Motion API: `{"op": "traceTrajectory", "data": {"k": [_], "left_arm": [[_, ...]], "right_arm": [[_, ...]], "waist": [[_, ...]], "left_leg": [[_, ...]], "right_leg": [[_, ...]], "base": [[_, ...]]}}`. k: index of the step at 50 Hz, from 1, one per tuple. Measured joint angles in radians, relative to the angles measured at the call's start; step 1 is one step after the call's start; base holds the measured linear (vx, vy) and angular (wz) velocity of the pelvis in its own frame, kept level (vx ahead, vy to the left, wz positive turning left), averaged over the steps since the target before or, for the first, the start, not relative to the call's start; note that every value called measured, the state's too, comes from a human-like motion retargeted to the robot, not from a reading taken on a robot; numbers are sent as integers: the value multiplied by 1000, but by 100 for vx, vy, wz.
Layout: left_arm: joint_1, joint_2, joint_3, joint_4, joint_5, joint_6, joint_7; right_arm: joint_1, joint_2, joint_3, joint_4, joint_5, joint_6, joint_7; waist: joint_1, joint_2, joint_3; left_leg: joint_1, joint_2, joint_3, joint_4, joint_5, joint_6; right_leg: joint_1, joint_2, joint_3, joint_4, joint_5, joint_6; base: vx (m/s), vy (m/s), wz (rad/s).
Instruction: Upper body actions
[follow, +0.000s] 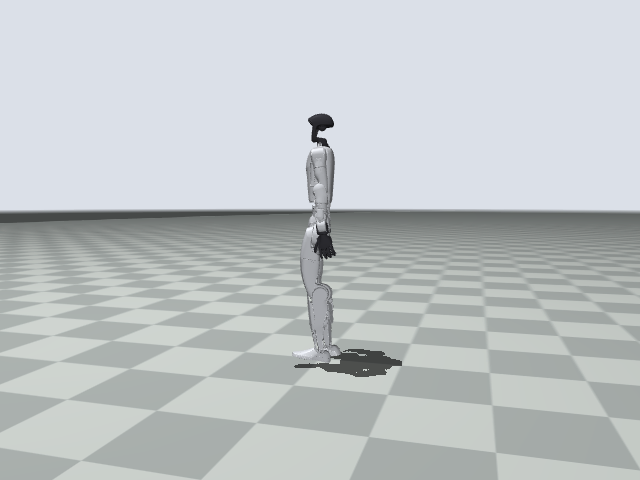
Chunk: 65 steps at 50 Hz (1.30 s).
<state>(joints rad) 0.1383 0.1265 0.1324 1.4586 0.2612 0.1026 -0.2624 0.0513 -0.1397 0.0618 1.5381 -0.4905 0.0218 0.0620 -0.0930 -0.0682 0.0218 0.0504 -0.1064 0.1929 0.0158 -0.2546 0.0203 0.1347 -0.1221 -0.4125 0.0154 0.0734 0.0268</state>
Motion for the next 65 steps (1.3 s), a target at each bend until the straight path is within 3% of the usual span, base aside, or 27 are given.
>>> {"op": "traceTrajectory", "data": {"k": [65], "left_arm": [[-4,2,-2,5,-7,-2,1]], "right_arm": [[-3,-3,8,6,-23,-3,-9]], "waist": [[-3,0,-2]], "left_leg": [[1,-2,-4,2,0,0]], "right_leg": [[0,2,-1,0,0,-3]], "base": [[0,0,0]]}}
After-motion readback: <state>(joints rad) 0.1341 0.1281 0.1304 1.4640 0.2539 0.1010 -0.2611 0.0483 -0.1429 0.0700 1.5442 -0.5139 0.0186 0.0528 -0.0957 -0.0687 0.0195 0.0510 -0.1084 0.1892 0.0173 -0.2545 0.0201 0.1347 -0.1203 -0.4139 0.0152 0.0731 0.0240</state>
